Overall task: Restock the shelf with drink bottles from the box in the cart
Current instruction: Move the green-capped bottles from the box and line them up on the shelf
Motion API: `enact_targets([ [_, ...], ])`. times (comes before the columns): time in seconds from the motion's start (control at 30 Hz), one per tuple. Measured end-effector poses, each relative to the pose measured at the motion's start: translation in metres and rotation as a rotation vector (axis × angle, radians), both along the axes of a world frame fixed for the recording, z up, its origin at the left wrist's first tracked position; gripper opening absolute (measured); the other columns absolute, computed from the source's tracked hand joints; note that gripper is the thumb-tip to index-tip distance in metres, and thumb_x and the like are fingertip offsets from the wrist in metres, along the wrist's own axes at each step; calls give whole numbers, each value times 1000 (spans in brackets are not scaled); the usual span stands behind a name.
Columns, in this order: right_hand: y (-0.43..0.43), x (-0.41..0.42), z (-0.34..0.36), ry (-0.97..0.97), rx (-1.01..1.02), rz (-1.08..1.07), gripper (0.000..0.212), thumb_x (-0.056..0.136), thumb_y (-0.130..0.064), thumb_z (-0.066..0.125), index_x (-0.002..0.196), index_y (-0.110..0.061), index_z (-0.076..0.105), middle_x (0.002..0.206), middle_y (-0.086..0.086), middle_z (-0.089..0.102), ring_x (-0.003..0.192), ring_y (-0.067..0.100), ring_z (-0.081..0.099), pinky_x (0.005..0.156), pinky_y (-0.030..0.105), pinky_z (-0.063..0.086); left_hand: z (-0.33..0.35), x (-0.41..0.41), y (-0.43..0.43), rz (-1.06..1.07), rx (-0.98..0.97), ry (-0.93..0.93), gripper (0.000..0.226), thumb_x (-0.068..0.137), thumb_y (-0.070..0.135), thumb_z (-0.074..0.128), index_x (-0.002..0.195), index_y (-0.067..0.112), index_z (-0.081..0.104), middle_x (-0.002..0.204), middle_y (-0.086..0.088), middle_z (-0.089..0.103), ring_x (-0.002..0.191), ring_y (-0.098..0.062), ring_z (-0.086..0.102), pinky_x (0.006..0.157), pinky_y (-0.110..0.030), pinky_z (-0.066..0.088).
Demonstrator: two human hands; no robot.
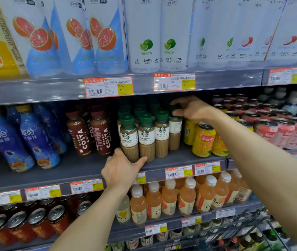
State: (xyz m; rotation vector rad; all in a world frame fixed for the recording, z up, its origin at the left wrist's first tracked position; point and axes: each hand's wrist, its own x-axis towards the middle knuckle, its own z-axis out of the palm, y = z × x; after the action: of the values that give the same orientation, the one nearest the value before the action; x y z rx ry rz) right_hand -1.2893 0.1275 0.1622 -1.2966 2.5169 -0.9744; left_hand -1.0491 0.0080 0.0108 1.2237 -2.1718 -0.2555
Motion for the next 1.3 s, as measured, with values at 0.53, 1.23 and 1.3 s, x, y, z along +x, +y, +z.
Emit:
enact_targets([
  [0.53, 19, -2, -3, -80, -31, 83, 39, 90, -24, 71, 127, -29, 62, 132, -2, 62, 120, 17, 58, 106, 40, 45, 1, 1, 2, -2, -27, -10, 80, 64, 86, 60, 98, 15, 47, 88, -2, 63, 91, -26, 62, 60, -32, 37],
  [1.23, -6, 25, 0, -15, 14, 187, 65, 74, -50, 80, 133, -32, 60, 116, -13, 59, 91, -6, 54, 76, 10, 39, -2, 1, -2, -44, 18, 1, 74, 64, 88, 57, 91, 23, 34, 78, 8, 42, 93, -23, 60, 60, -33, 37],
  [1.3, -7, 23, 1, 2, 34, 182, 64, 76, -50, 79, 133, -31, 59, 118, -13, 58, 89, -7, 52, 74, 9, 36, -4, 1, -3, -42, 5, 5, 75, 63, 89, 56, 91, 23, 34, 78, 8, 43, 93, -23, 61, 60, -33, 37],
])
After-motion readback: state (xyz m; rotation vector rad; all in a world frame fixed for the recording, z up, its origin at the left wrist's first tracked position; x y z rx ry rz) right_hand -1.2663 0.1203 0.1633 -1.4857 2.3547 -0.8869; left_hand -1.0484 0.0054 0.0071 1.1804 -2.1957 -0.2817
